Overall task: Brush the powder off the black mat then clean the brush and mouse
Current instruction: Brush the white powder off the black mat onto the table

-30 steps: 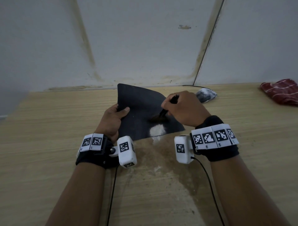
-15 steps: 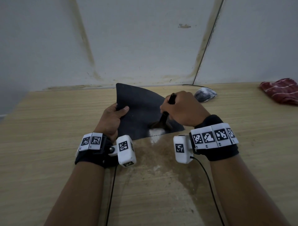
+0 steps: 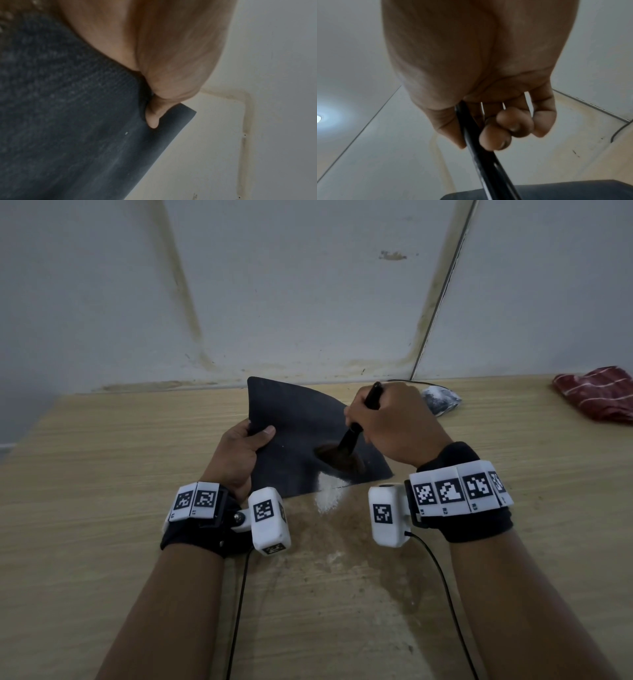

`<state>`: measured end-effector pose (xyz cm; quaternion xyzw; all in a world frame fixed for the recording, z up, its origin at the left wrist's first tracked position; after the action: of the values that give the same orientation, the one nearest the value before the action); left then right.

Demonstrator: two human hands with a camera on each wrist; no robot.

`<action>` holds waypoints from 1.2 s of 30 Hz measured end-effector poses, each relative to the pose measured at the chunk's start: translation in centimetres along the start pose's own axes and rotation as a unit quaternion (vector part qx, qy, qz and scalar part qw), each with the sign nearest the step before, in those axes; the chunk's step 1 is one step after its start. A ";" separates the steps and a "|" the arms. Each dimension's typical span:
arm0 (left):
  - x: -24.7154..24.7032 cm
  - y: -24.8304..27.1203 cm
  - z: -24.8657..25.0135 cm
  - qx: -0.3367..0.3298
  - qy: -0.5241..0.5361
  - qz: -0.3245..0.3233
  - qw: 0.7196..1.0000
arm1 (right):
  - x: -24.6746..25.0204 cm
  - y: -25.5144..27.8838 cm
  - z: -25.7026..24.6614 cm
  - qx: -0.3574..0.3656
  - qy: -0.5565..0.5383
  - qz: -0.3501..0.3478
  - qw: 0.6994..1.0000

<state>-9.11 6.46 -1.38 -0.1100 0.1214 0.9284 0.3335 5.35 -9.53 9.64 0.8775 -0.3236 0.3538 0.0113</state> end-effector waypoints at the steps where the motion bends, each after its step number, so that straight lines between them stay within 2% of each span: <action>1: 0.0 0.0 0.0 0.001 -0.001 0.000 1.000 | 0.3 -0.1 0.0 0.007 -0.001 0.023 1.000; 4: 0.0 0.0 0.1 -0.001 -0.001 0.002 1.000 | 0.2 -0.2 0.5 0.005 0.061 0.026 0.998; 6: 0.1 0.0 0.1 -0.001 0.004 0.002 1.000 | -0.7 -0.1 0.6 -0.008 0.091 -0.025 0.996; 8: 0.2 0.0 0.1 -0.001 0.005 0.004 1.000 | -1.1 0.0 0.5 -0.019 0.061 -0.059 0.996; 10: 0.2 0.0 0.1 -0.003 0.002 0.005 1.000 | -0.6 0.0 0.1 -0.016 0.013 -0.032 0.999; 12: 0.2 0.1 0.1 -0.004 0.003 0.006 1.000 | 0.3 -0.3 0.1 0.002 -0.007 0.023 1.000; 15: 0.2 0.2 0.1 -0.002 0.000 0.005 1.000 | 0.7 -0.5 0.8 0.012 0.049 0.056 0.997; 18: 0.4 0.3 0.0 0.001 0.005 0.004 1.000 | -0.3 -0.5 2.1 -0.019 0.120 -0.028 0.992; 20: 0.5 0.3 0.1 0.001 0.004 0.006 1.000 | -0.4 -0.4 2.1 -0.043 0.088 -0.056 0.994; 23: 0.5 0.2 0.2 -0.003 -0.001 0.009 1.000 | 0.7 -0.5 1.2 -0.032 0.015 0.000 0.999; 26: 0.6 0.2 0.4 -0.009 -0.004 0.009 1.000 | 1.5 -0.8 1.0 -0.001 0.043 0.066 0.997; 27: 0.7 0.3 0.4 -0.009 -0.004 0.008 1.000 | 1.4 -0.9 1.4 -0.006 0.072 0.067 0.995; 29: 0.7 0.3 0.3 -0.007 0.001 0.005 1.000 | 0.7 -1.0 2.3 -0.033 0.120 0.017 0.992; 31: 0.7 0.1 0.2 -0.005 0.003 0.002 1.000 | 0.0 -0.9 2.3 -0.050 0.112 -0.036 0.992; 32: 0.7 0.0 0.2 -0.004 0.002 0.002 1.000 | 0.0 -0.9 2.1 -0.048 0.087 -0.039 0.994; 36: 0.7 -0.1 0.3 -0.003 0.000 0.008 1.000 | 1.1 -0.9 0.8 -0.011 0.027 0.043 0.999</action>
<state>-9.63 7.05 -1.36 -0.1098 0.1195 0.9315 0.3255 6.99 -9.63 9.91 0.8528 -0.3646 0.3736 0.0139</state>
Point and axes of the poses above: each hand's wrist, its own y-axis away from the middle knuckle, its own x-axis out of the back of the hand, z = x × y, the point moved 6 cm from there along -y, towards the middle knuckle, and after that the axes turned 3 degrees about -y, right-handed, at the moved point
